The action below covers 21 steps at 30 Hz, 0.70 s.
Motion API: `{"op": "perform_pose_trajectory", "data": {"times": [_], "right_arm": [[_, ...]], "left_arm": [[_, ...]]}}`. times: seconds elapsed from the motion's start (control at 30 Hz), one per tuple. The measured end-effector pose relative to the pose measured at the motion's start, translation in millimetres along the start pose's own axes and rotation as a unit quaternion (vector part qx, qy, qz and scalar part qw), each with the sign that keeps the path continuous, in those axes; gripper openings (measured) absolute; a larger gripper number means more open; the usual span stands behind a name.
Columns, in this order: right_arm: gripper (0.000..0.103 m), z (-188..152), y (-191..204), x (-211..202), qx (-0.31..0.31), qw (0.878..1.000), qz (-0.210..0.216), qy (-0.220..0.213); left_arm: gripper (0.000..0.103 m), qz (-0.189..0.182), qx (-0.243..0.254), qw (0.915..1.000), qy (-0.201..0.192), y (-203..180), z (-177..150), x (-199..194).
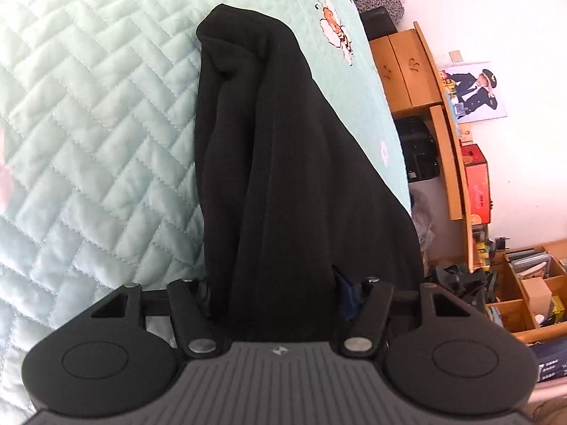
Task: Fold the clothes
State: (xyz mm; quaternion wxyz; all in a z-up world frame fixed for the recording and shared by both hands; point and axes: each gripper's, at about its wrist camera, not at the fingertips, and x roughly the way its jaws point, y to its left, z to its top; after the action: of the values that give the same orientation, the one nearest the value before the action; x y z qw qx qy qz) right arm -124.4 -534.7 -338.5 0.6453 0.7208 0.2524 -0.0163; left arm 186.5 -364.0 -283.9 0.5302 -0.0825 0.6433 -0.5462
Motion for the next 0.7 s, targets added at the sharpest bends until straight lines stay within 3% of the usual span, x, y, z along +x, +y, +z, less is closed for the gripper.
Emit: {"op": "perform_pose_trajectory", "data": {"times": [0.1,0.2,0.27,0.33,0.5,0.7], "right_arm": [[0.100,-10.8,14.3,1.8,-0.056,0.998,-0.029,-0.012],[0.076,-21.6,28.6,3.6,-0.112,0.992,-0.058,-0.023],[0.053,-28.8,38.1,4.8,-0.149,0.985,-0.078,-0.031],[0.051,-35.8,48.1,4.8,-0.187,0.977,-0.095,-0.039],[0.050,-35.0,75.5,-36.5,-0.276,0.957,-0.076,-0.058],[0.050,14.5,110.0,-121.2,-0.342,0.934,-0.075,-0.070]], "left_arm": [[0.059,0.019,0.002,0.9998,-0.004,-8.7,-0.5,-2.9],[0.054,0.036,-0.003,0.9993,-0.015,-16.9,-2.6,-9.1],[0.052,0.040,-0.010,0.9988,-0.026,-23.9,-4.9,-9.8],[0.049,0.035,-0.018,0.9985,-0.038,-32.4,-7.9,-8.6],[0.046,0.007,-0.012,0.9969,-0.078,-78.8,-11.6,1.2],[0.046,-0.012,0.031,0.9917,-0.124,-180.1,3.1,46.8]]}}
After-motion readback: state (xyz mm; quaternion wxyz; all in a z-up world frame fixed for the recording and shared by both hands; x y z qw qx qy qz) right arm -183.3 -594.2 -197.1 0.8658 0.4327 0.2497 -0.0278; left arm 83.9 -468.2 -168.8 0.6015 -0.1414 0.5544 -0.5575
